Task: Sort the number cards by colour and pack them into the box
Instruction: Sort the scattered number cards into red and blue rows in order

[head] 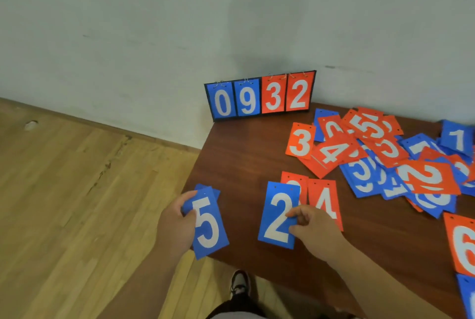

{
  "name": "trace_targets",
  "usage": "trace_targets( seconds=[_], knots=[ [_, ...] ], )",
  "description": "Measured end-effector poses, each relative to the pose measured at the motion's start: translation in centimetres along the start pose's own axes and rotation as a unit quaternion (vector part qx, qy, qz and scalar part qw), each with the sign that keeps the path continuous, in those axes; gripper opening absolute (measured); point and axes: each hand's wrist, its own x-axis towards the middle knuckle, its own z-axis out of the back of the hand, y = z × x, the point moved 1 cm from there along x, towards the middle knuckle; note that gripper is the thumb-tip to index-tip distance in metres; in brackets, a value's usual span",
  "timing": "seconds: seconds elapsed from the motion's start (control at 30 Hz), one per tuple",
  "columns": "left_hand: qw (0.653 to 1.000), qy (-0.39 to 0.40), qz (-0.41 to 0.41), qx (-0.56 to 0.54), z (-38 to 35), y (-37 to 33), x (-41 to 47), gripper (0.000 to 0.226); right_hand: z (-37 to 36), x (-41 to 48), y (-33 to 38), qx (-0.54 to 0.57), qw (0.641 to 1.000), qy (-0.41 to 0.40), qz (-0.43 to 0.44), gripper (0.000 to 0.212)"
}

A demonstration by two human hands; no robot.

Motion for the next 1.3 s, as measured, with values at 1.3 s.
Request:
trace_targets(
  seconds=[1.3],
  knots=[
    [0.873,0.357,-0.226,0.245,-17.1,-2.5,-1.1,0.043,4.7,-6.5,-10.5,0.09,0.952,-0.21,-0.205,0.017]
  ],
)
